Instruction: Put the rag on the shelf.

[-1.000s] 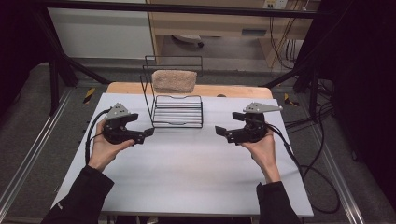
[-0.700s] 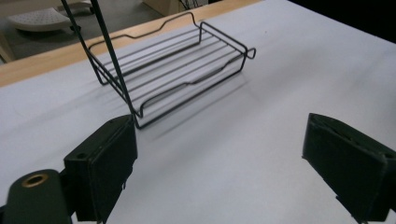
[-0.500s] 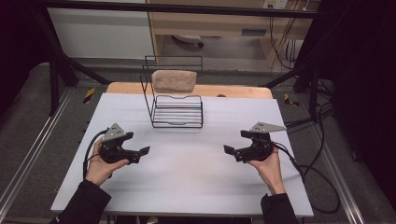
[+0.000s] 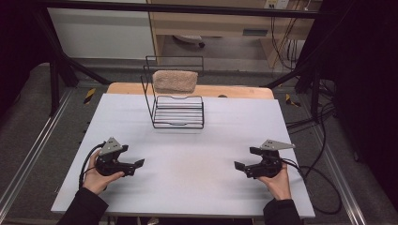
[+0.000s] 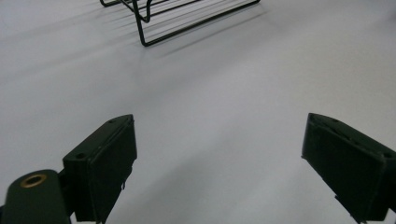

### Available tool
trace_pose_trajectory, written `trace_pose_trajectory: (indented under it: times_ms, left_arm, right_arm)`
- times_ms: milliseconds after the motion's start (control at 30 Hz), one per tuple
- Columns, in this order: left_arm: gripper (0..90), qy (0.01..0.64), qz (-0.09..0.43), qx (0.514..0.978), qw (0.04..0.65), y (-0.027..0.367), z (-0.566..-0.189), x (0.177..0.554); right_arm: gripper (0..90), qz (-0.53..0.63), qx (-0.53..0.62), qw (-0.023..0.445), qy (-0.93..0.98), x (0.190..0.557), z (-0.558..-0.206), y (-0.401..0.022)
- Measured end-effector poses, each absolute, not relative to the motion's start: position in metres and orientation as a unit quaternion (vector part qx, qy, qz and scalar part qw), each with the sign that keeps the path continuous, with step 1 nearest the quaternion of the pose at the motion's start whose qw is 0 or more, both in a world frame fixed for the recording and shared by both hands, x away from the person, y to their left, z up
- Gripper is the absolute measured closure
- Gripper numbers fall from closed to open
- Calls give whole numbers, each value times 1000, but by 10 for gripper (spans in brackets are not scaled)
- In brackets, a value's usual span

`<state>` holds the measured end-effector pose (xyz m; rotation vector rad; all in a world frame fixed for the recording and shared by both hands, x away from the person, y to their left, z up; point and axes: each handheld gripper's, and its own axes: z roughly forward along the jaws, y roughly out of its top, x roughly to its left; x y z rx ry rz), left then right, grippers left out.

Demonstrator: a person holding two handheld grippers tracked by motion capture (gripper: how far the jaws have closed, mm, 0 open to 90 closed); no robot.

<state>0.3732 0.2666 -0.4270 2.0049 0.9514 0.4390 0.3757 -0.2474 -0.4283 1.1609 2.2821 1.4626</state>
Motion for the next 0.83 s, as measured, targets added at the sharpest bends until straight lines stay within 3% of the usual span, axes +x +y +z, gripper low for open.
trace_pose_trajectory:
  times_ms: [400,833]
  left_arm:
    - [100,377,182,804,422,278,-435,366]
    - [86,375,178,807,420,284,-441,361]
  right_arm:
    - [3,488,403,86,769,361,-447,-274]
    - [4,483,400,90,773,357,-449,-276]
